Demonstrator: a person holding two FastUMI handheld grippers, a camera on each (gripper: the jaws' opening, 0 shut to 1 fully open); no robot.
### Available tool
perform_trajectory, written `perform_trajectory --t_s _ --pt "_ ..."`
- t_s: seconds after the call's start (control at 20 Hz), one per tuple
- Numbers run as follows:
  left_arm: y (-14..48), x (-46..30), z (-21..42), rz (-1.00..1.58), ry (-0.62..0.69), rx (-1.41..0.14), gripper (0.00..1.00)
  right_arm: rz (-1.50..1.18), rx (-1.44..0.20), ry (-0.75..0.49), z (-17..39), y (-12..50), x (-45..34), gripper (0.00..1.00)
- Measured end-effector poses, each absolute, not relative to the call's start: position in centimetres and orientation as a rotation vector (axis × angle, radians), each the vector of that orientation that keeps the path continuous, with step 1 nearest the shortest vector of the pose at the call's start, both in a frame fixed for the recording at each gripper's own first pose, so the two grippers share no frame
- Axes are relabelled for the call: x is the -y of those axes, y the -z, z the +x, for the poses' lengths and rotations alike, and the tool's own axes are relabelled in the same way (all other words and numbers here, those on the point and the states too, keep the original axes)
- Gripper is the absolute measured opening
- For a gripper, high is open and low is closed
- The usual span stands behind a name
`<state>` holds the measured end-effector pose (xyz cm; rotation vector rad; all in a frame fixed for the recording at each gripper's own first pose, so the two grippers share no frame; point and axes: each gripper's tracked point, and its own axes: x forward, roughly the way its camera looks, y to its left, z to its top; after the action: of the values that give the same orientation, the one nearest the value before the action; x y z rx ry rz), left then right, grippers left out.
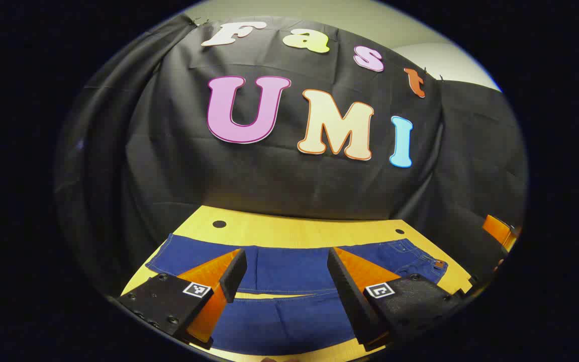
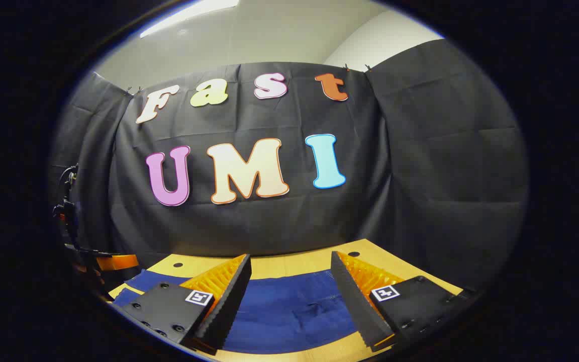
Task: Grasp the waist and the cuffs of the jeans and fold them to make the two legs overlap; first hold the waist and fold one-third of the jeans toward the cuffs, then hold the cuffs and fold the remaining one-third in the same direction to finish folding.
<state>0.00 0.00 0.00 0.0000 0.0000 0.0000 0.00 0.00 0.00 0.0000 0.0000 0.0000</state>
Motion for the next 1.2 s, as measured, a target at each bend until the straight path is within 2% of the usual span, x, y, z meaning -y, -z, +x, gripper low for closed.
perform_trajectory --t_s 0.05,0.15,0.35,0.4,0.7,1.0,1.05,1.15,1.2 --pt "0.2 0.2 0.2 0.001 0.002 -0.001 0.95 -0.001 -0.005 0.005 0.0 0.0 0.4 0.94" --pt "0.5 0.3 0.4 0.010 0.002 -0.011 0.95 -0.006 -0.017 0.011 0.2 0.4 1.0 0.94" --pt "1.4 -0.6 0.1 0.035 0.015 -0.034 0.95 -0.025 -0.060 -0.012 0.4 1.8 1.0 0.94" --pt "1.7 -1.1 0.1 0.052 0.018 -0.046 0.95 -0.029 -0.071 -0.028 0.5 2.2 0.7 0.98" --pt "3.9 -5.1 -2.0 0.160 0.082 -0.145 0.95 -0.071 -0.134 -0.123 0.6 4.0 -2.1 0.98" --pt "10.3 -10.1 -5.5 0.275 0.198 -0.403 0.96 -0.083 -0.194 -0.166 0.4 6.4 -4.4 0.98" --pt "11.6 -11.1 -6.2 0.308 0.219 -0.458 0.96 -0.083 -0.202 -0.172 0.3 6.7 -4.8 0.94" --pt "13.9 -13.0 -7.7 0.367 0.257 -0.573 0.96 -0.083 -0.217 -0.183 0.1 7.3 -5.8 0.94" --pt "14.8 -13.6 -8.3 0.386 0.280 -0.613 0.96 -0.084 -0.226 -0.187 -0.1 7.7 -6.3 0.98"
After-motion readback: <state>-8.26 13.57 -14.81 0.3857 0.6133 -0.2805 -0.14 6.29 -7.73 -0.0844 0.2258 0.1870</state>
